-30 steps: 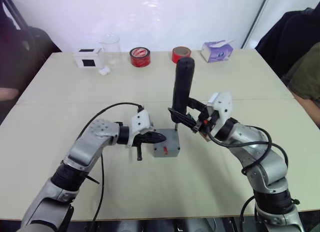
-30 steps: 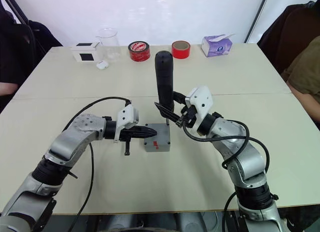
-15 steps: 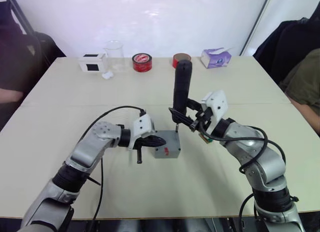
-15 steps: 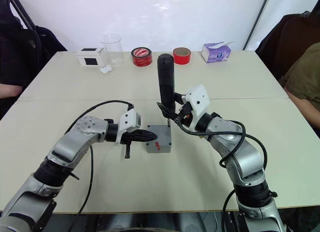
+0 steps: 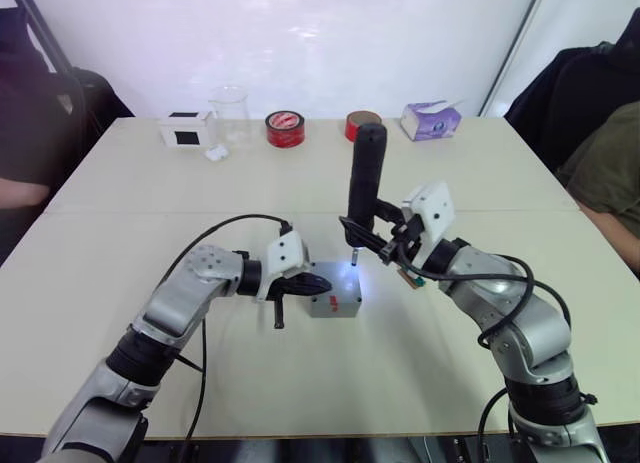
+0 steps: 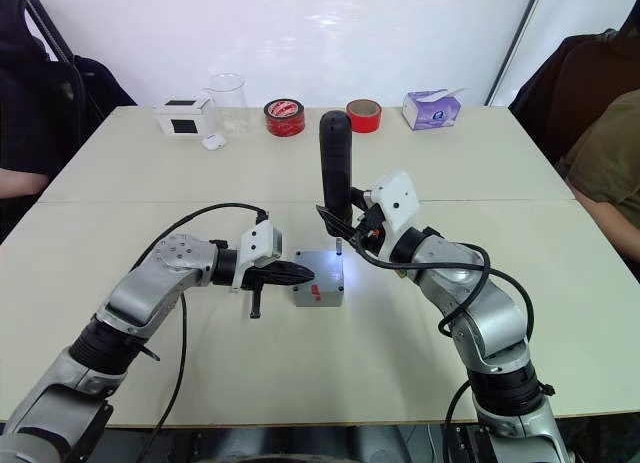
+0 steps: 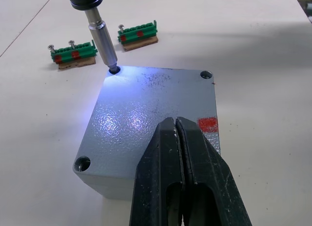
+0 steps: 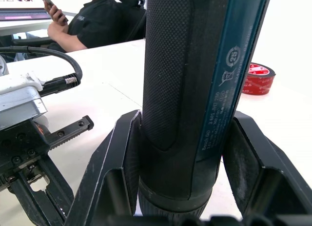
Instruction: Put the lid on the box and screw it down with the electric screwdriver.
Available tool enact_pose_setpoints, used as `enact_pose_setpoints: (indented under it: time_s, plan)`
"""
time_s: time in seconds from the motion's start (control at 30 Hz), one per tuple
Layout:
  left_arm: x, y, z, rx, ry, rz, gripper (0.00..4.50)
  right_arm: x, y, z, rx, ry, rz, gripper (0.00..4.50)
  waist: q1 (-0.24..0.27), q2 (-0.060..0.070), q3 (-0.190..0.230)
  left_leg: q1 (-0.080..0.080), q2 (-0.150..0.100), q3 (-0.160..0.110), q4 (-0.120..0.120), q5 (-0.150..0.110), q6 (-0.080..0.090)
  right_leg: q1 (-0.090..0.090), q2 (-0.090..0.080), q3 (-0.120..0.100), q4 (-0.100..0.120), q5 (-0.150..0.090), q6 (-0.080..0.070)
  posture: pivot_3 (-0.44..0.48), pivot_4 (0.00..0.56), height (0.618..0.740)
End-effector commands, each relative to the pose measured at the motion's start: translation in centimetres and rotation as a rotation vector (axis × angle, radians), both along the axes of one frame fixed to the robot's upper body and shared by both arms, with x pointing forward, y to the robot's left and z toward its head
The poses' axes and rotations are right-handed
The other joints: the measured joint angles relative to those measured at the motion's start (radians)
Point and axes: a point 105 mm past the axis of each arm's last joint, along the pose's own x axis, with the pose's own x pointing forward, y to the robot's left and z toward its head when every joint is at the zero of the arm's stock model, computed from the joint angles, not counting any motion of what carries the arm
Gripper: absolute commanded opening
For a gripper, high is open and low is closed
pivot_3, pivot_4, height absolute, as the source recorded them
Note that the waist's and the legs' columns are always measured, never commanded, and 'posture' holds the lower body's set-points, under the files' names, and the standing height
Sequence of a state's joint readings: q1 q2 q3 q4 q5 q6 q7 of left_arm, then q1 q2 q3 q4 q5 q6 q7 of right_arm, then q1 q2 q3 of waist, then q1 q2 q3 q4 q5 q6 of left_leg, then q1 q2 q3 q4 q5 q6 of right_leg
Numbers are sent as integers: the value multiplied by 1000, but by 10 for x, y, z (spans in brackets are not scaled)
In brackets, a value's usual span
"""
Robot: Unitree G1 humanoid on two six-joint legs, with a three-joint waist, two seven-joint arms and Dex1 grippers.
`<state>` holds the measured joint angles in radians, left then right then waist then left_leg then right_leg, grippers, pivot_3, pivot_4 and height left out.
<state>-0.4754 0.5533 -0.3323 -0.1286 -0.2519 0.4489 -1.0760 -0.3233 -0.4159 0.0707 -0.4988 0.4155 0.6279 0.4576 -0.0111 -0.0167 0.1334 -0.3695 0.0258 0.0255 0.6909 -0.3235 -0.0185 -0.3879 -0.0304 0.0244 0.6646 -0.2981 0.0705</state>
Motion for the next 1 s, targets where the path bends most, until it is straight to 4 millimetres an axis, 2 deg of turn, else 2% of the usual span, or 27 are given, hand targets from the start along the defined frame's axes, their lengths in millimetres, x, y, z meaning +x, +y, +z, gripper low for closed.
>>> enact_pose_setpoints:
  time_s: [0.03, 0.23, 0.37, 0.5, 0.6, 0.7, 0.8, 0.9, 1.0]
  plan:
    - [-4, 6, -6, -1, 42, 11, 0, 3, -6, -2, 22, 31, -20, 1833, 0, 0, 0, 0, 0, 0, 0, 0, 0, 0, 0, 0, 0, 0, 0, 0, 150, 740]
    - [-8, 7, 12, -45, 11, -2, 0, -5, -11, 60, 109, -68, 13, 1833, -2, 7, 12, -5, 0, 1, -3, 0, 0, -7, -2, 0, 0, 1, 0, 0, 150, 740]
    - [-13, 6, 29, -89, -19, -18, 0, -6, -20, 88, 164, -60, 13, 1833, -2, 9, 16, -12, 0, 1, -7, 0, 0, -16, -2, 0, 0, 2, 3, 0, 150, 740]
    - [-17, 6, 52, -141, -47, -24, 0, -1, -37, 107, 192, -28, -54, 1833, -5, 10, 16, -32, 0, 1, -7, 1, -1, -36, -2, 0, 1, 3, 3, 0, 150, 740]
    - [-21, 7, 69, -181, -62, -29, 0, 7, -54, 100, 112, 69, -136, 1833, -4, 10, 16, -38, 0, 1, -7, 1, -2, -42, -2, 0, 0, 3, 3, 0, 150, 740]
    - [-27, 12, 85, -197, -93, -37, 0, 17, -81, 83, 6, 244, -271, 1833, -3, 10, 17, -39, -1, 2, -7, 1, -2, -42, -2, 0, 0, 3, 3, 0, 150, 740]
    - [-32, 16, 101, -217, -111, -38, 0, 19, -107, 64, -140, 400, -382, 1833, -1, 11, 18, -38, -2, 2, -6, 1, -2, -41, -3, 0, 0, 3, 3, 0, 150, 740]
    - [-35, 19, 107, -211, -124, -39, 0, 18, -122, 51, -223, 507, -436, 1833, -3, 13, 19, -38, -2, 2, -6, 1, -1, -41, -2, 0, 0, 3, 3, 0, 150, 740]
    - [-41, 24, 114, -226, -131, -34, 0, 17, -141, 25, -281, 667, -477, 1833, -6, 13, 19, -38, -1, 2, -6, 1, -1, -41, 0, 0, 0, 3, 3, 0, 150, 740]
